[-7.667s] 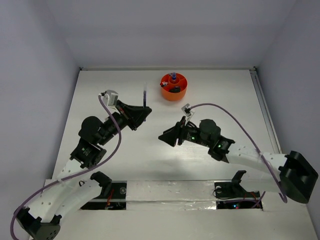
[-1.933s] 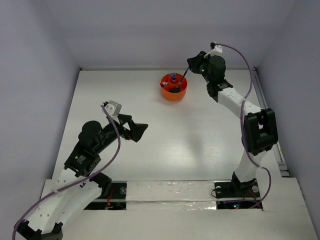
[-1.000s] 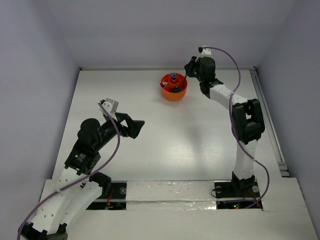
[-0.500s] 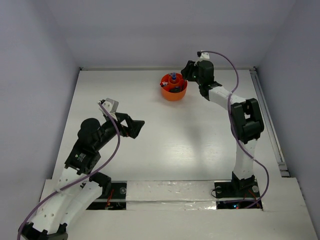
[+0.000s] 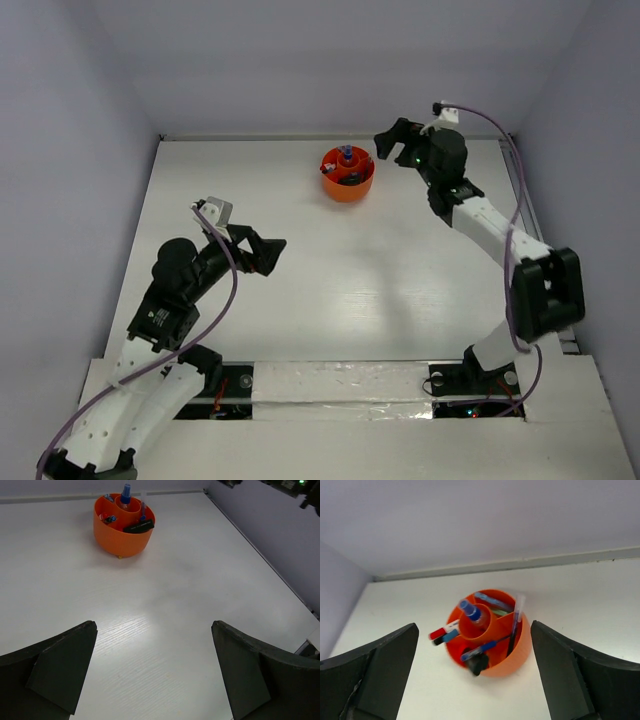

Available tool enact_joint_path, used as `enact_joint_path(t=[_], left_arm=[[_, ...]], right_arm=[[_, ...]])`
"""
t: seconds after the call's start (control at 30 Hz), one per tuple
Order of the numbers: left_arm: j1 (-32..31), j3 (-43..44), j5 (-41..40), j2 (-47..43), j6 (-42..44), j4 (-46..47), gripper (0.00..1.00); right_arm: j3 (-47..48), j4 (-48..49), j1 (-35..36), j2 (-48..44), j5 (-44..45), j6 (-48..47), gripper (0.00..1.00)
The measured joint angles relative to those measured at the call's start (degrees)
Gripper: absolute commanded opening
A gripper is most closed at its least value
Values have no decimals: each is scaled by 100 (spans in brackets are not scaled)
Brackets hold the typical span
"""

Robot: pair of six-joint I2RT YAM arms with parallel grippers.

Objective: Sort the stationery into containers
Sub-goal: Reset both arms

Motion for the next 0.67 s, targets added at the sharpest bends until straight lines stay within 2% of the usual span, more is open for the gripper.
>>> enact_joint_path(t=[0.27,0.5,0.6,0.67], left_arm=[[28,28,101,-142,-140,168,99],[28,905,151,-57,-280,361,99],[28,1060,144,-127,-315,592,99],[28,1078,149,-151,-369,739,99]], right_arm=[[-1591,-11,4,-3067,15,369,100],[-2702,-83,4,-6229,719,367,100],[-2929,-55,4,-6990,1049,330,100],[-3067,-118,4,-7147,1189,332,100]])
